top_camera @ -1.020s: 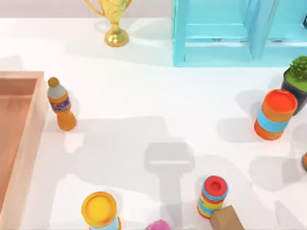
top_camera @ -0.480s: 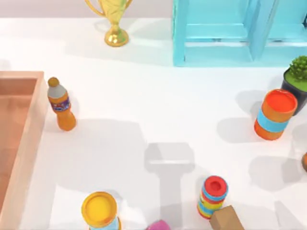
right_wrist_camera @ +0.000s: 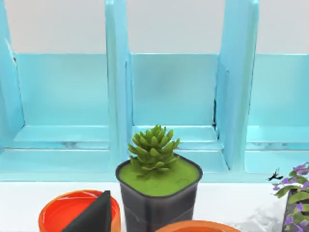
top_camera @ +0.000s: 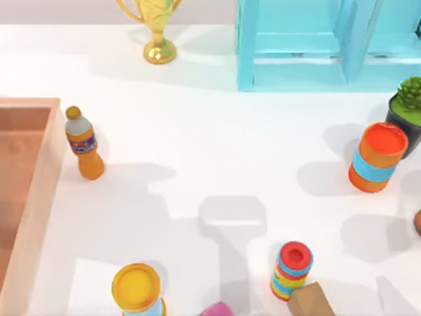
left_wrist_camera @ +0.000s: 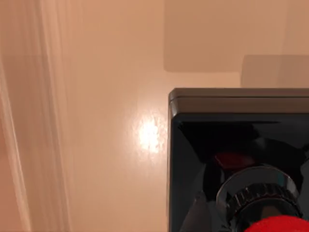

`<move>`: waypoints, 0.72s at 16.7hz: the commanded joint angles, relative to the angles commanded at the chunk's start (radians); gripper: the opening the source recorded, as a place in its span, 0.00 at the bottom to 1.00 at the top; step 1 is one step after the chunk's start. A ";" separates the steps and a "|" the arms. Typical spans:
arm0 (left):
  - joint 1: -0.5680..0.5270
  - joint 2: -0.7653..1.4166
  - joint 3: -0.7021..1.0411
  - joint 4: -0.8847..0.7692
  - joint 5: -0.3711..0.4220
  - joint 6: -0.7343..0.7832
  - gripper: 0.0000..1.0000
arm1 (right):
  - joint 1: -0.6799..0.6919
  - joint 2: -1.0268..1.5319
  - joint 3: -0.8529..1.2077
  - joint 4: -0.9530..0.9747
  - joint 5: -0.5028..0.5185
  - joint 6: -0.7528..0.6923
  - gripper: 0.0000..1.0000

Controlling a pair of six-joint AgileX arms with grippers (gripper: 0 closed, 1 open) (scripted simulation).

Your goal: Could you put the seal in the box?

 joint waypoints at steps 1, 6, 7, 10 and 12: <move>0.000 0.001 -0.003 0.003 0.000 0.000 0.00 | 0.000 0.000 0.000 0.000 0.000 0.000 1.00; 0.000 0.001 -0.003 0.003 0.000 0.000 0.15 | 0.000 0.000 0.000 0.000 0.000 0.000 1.00; 0.000 0.001 -0.003 0.003 0.000 0.000 0.23 | 0.000 0.000 0.000 0.000 0.000 0.000 1.00; 0.000 0.001 -0.003 0.003 0.000 0.000 0.45 | 0.000 0.000 0.000 0.000 0.000 0.000 1.00; 0.000 0.001 -0.003 0.003 0.000 0.000 0.60 | 0.000 0.000 0.000 0.000 0.000 0.000 1.00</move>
